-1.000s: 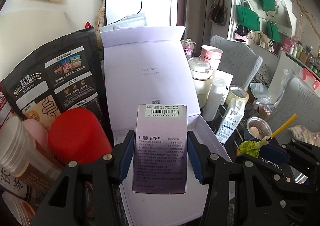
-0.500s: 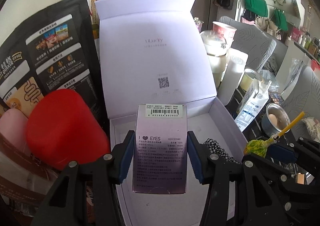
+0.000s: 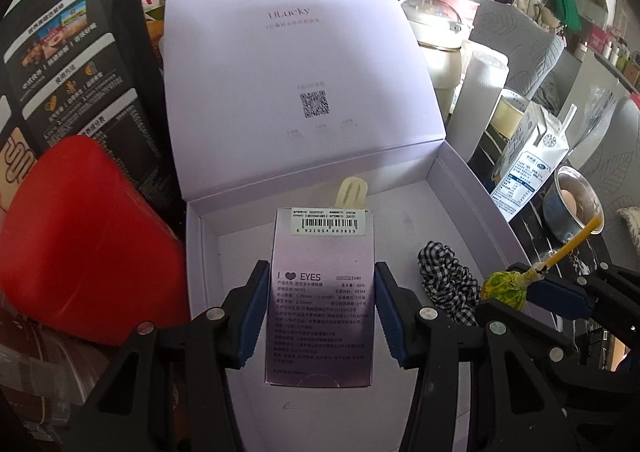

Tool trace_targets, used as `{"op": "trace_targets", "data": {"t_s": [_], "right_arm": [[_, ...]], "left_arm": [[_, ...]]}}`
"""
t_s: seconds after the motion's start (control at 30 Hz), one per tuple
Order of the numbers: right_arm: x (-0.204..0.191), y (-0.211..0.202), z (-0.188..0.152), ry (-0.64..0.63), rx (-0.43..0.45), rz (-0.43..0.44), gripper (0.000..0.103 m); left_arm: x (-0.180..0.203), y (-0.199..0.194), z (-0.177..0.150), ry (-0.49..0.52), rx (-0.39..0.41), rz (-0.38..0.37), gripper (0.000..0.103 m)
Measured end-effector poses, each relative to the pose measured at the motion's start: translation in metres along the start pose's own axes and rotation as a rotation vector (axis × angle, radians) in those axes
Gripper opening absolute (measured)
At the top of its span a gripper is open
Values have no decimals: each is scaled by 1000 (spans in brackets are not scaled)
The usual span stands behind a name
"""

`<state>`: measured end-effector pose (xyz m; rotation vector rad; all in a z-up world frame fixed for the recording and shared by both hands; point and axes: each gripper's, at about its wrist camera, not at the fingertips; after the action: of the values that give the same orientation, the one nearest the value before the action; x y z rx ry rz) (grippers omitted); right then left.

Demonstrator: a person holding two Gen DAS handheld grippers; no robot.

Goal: Organize rigid objects
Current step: 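Lower the purple box with the left gripper while the right gripper lowers the lollipop into the box, then open both grippers to release the purple box and lollipop in the box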

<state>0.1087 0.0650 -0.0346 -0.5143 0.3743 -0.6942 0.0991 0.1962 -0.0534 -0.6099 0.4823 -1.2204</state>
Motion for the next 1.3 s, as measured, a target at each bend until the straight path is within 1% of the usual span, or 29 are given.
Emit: {"op": "trace_targets", "data": {"t_s": [0.3,0.47,0.7,0.73,0.8,0.83,0.93,1.0,1.07,1.1,1.3], "right_arm": [[2,15,-10,-2,-56,-23,26],[5,22,-13,-3,-77,-41,27],[11,25,-14,16,-90,-62,27],[12,24,-13,20,-87,-66,28],[14,19,-11,29,-76,-71,33],[15,18,-10,33,-72,-73,37],[16,12,-7,38,-58,-79,39],[17,8,-5,36,-50,-83,39],[17,6,-4,33,-43,-88,39],[17,4,-3,32,-40,-89,39],[16,-2,0,24,-30,-94,39]], "left_arm": [[11,22,-7,21,-61,8,51],[15,25,-6,32,-58,26,51],[13,22,-8,19,-67,11,51],[11,23,-7,5,-76,2,51],[9,23,-6,-11,-86,-4,51],[8,22,-5,-9,-86,3,51],[10,18,-2,3,-79,31,51],[12,16,-1,3,-75,36,58],[13,14,0,4,-66,43,79],[13,12,1,2,-57,46,80],[9,4,5,-9,-43,55,80]]}}
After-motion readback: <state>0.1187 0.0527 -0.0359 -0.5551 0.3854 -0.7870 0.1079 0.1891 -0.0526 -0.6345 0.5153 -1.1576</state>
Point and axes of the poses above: each gripper's, at about its wrist camera, not at the fingertips, and y roughly the way its jaws point, x to its right, z to its top, and after that the axes turned 14 degrees about x, right-handed
